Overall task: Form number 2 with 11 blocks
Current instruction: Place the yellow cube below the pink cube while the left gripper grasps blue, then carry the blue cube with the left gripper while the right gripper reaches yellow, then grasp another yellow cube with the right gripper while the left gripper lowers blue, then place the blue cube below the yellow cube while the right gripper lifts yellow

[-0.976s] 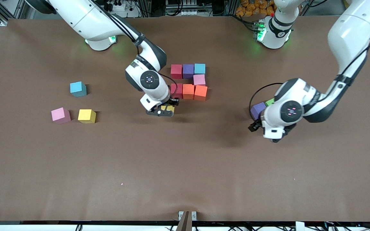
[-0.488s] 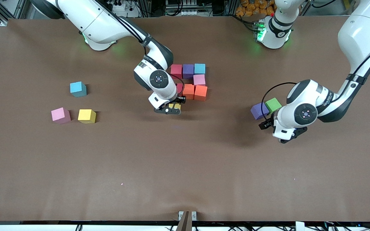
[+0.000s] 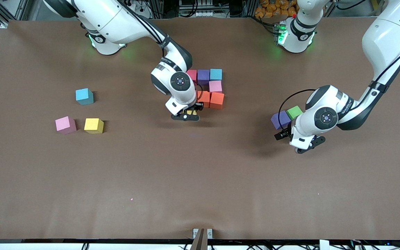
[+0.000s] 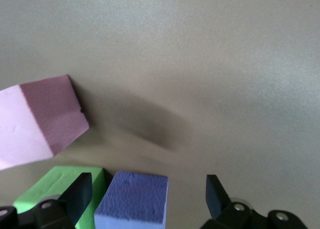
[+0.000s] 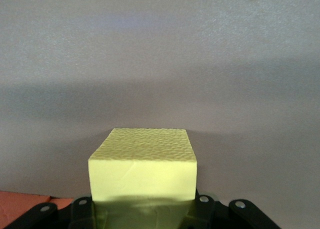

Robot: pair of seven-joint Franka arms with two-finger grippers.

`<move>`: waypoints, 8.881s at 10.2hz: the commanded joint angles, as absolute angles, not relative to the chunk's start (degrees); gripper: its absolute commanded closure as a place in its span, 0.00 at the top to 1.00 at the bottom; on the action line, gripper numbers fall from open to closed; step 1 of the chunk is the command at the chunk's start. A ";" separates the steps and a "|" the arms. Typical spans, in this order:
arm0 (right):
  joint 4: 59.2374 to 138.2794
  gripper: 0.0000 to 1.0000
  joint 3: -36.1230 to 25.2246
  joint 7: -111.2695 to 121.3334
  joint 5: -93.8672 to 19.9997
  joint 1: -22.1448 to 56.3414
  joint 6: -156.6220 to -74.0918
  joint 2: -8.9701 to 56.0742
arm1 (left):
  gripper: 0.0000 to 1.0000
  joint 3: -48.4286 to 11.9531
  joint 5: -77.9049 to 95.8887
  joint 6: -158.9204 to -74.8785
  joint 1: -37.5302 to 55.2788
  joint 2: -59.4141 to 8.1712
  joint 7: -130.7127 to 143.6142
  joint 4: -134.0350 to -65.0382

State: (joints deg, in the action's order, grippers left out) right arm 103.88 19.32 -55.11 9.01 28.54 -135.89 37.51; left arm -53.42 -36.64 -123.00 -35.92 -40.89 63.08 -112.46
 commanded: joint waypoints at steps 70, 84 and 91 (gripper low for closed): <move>132.54 1.00 20.04 8.87 15.03 -19.33 -141.59 15.64 | 0.28 -29.27 -18.90 -124.63 28.30 -57.48 52.03 -70.66; 131.40 1.00 20.04 8.44 9.14 -22.06 -142.82 18.46 | 0.29 -29.27 -17.49 -124.89 28.74 -58.62 52.03 -69.61; 131.05 0.30 19.86 7.91 9.05 -22.59 -143.17 19.78 | 1.00 -29.18 -17.58 -124.72 29.09 -58.62 52.03 -69.70</move>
